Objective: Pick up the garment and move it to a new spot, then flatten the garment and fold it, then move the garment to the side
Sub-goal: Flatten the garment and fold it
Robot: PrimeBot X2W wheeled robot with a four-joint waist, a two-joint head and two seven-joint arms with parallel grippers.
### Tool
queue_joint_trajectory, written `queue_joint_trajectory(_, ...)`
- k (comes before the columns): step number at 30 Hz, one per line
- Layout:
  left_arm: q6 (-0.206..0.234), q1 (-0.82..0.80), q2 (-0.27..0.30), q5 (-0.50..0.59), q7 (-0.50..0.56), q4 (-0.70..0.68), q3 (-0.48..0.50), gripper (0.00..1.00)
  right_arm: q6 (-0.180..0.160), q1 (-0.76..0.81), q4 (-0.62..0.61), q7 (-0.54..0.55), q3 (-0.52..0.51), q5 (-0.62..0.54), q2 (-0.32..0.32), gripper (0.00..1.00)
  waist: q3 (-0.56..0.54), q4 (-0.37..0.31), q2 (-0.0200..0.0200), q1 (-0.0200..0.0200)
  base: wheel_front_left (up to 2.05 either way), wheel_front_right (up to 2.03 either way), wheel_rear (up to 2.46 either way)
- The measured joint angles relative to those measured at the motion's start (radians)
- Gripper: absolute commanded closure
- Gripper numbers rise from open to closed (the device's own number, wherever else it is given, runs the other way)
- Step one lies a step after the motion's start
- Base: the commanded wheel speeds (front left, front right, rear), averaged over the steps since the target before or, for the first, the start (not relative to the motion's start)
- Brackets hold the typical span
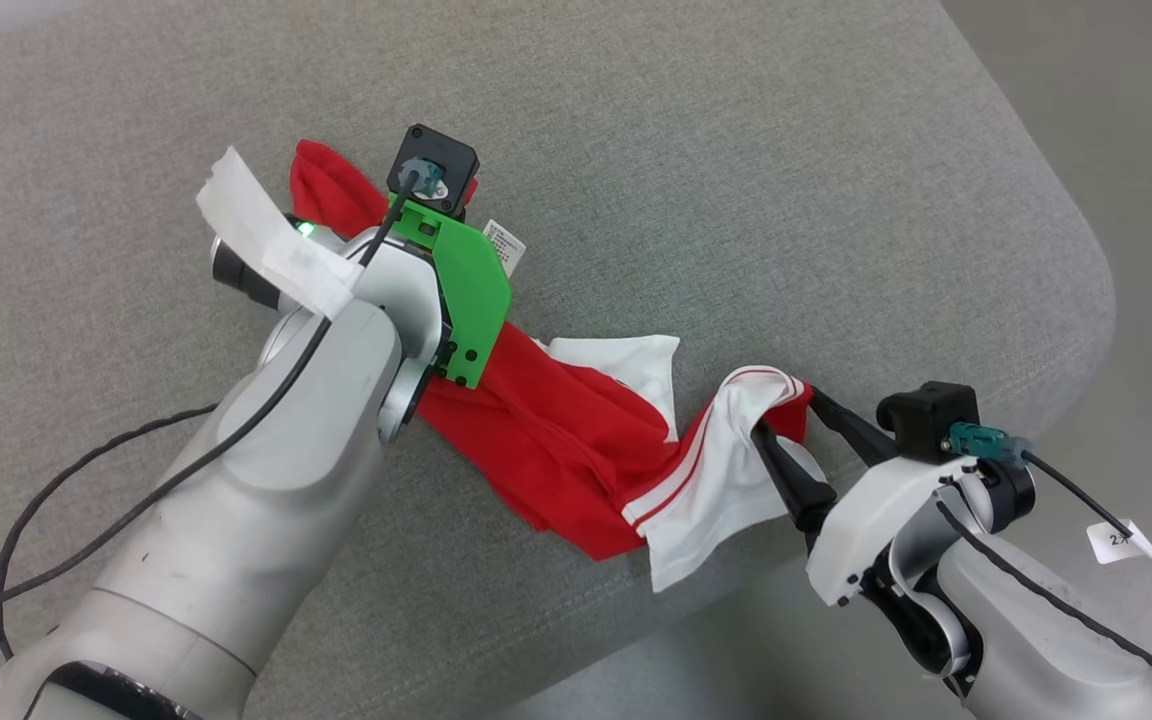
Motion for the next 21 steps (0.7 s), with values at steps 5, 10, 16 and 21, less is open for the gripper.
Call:
queue_joint_trajectory(5, 0.0, 0.0, -0.002, -0.002, -0.001, 0.002, -0.008, 1.0, -0.001, 0.0, -0.029, 0.0, 0.0, -0.009, -0.004, 0.0, -0.008, -0.007, 0.0, 0.0, 0.0, 0.0, 0.0)
queue_joint_trajectory(10, 0.0, 0.002, -0.002, -0.007, -0.009, 0.011, -0.015, 1.0, -0.004, 0.0, -0.058, 0.0, -0.002, -0.023, -0.008, 0.0, -0.014, -0.011, 0.0, 0.0, 0.0, 0.0, 0.0)
queue_joint_trajectory(16, 0.0, 0.005, -0.002, -0.014, -0.01, 0.022, -0.018, 1.0, -0.005, 0.01, -0.109, 0.004, -0.013, -0.013, -0.007, 0.0, -0.02, -0.02, 0.0, 0.0, 0.0, 0.0, 0.0)
queue_joint_trajectory(21, 0.003, 0.012, -0.002, -0.015, -0.017, 0.027, -0.016, 1.0, -0.013, 0.039, -0.149, 0.021, 0.0, 0.002, -0.004, 0.0, -0.022, -0.037, 0.0, 0.0, 0.0, 0.0, 0.0)
